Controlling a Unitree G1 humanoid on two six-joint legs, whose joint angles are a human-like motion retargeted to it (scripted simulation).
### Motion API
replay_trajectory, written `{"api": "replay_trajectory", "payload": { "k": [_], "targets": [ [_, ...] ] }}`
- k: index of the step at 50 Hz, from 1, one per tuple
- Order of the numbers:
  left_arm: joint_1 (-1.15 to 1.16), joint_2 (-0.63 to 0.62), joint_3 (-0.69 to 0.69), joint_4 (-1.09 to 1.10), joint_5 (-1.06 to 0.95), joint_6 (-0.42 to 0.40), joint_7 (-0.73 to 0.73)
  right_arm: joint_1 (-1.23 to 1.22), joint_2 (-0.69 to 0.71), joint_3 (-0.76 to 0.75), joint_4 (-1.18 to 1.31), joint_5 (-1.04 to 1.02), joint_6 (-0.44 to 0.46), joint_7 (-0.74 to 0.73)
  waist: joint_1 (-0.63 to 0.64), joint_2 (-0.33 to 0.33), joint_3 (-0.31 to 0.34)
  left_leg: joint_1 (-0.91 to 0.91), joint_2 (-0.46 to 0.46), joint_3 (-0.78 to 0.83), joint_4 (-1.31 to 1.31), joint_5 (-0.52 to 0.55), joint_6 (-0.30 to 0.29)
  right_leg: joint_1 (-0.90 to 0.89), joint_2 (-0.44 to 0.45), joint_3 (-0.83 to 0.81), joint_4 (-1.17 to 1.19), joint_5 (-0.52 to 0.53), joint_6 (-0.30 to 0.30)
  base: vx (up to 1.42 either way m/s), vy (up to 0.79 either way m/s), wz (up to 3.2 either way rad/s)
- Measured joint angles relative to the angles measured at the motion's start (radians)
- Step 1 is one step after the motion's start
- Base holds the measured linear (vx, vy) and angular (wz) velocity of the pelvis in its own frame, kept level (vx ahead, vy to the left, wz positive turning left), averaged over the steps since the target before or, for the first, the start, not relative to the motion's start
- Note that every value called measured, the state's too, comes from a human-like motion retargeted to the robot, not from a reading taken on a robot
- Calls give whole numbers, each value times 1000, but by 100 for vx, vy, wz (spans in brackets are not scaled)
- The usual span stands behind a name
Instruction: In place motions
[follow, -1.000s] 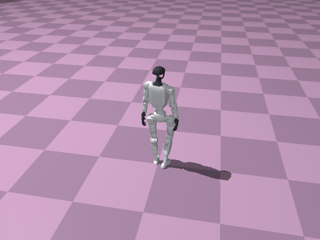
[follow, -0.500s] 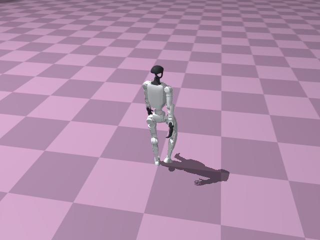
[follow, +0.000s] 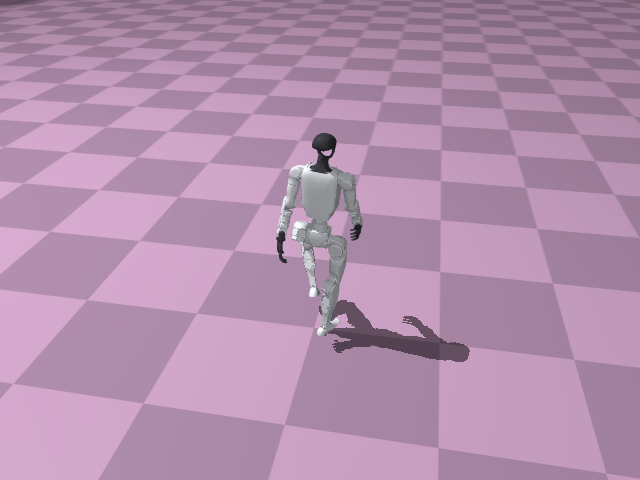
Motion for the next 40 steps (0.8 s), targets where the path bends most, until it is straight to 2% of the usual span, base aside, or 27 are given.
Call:
{"api": "replay_trajectory", "payload": {
  "k": [5,10,15,18,20,22,23,25,27,28,30,32,34,37,40],
  "targets": [
    [2,-13,33,5,-30,11,-9,9,17,-6,7,30,2,28,-4,1,5,67,2,2,-61,-4,-5,22,4,-2,1,-5,3,4,-2,-4],
    [-19,-21,23,-22,-40,10,-8,78,7,12,67,0,-1,6,-26,10,-30,259,-77,-52,-324,20,-72,33,6,-5,-10,-7,16,10,0,-2],
    [-84,-17,-17,-50,-47,-11,28,196,-21,2,194,-84,19,-17,-44,55,-67,615,-160,-121,-865,51,-110,35,59,6,15,-42,26,16,0,-19],
    [-136,-13,-44,-50,-53,-33,71,271,-43,-27,248,-128,37,-33,-38,92,-64,777,-161,-86,-1116,-161,-111,33,104,37,76,-78,35,18,4,-28],
    [-193,-2,-78,-39,-49,-43,99,339,-65,-66,282,-148,54,-41,-93,123,-64,882,-125,29,-1278,-180,-122,20,130,8,153,-100,58,15,6,94],
    [-267,15,-111,-21,-40,-34,88,379,-78,-106,307,-144,76,-49,-157,123,-56,861,-140,-110,-1301,-140,-121,-23,105,-39,251,-19,98,-8,7,89],
    [-312,26,-126,-17,-29,-26,78,390,-77,-133,315,-132,84,-54,-132,123,-38,841,-134,-90,-1296,-128,-110,-62,96,-23,328,58,122,-27,9,-6],
    [-398,36,-169,-30,-8,-16,72,413,-81,-195,326,-88,75,-64,-138,134,5,839,-122,-105,-1307,-120,-101,-159,32,-21,540,217,211,-32,14,-1],
    [-449,38,-228,-84,-10,-25,69,430,-97,-215,340,-32,57,-62,-86,136,34,838,-118,-77,-1321,-108,-93,-323,40,115,775,310,237,-20,14,-63],
    [-462,42,-257,-116,-15,-29,60,438,-102,-218,352,-20,57,-67,-83,145,30,825,-113,-82,-1326,-102,-90,-415,63,163,883,307,236,-12,13,-63],
    [-486,69,-270,-164,-16,-33,26,414,-118,-206,392,-28,86,-77,-106,147,30,802,-121,-66,-1333,-99,-81,-573,5,158,1083,245,172,-15,9,-42],
    [-489,80,-228,-182,14,-40,21,374,-135,-193,429,-43,125,-85,-163,152,34,781,-125,-70,-1331,-97,-76,-688,-24,147,1209,193,134,-20,9,2],
    [-497,68,-205,-164,28,-49,49,355,-149,-197,435,-44,133,-83,-183,189,23,747,-101,-83,-1327,-92,-75,-765,2,158,1266,156,153,-13,7,12],
    [-514,64,-220,-111,2,-58,53,345,-159,-192,382,-40,122,-68,-197,222,18,722,-78,-86,-1326,-89,-79,-788,27,162,1269,141,188,-4,2,6],
    [-514,66,-223,-70,20,-30,28,331,-149,-186,308,-42,100,-82,-198,213,20,734,-89,-82,-1329,-89,-80,-702,-8,131,1188,132,169,2,1,-5]
  ]
}}
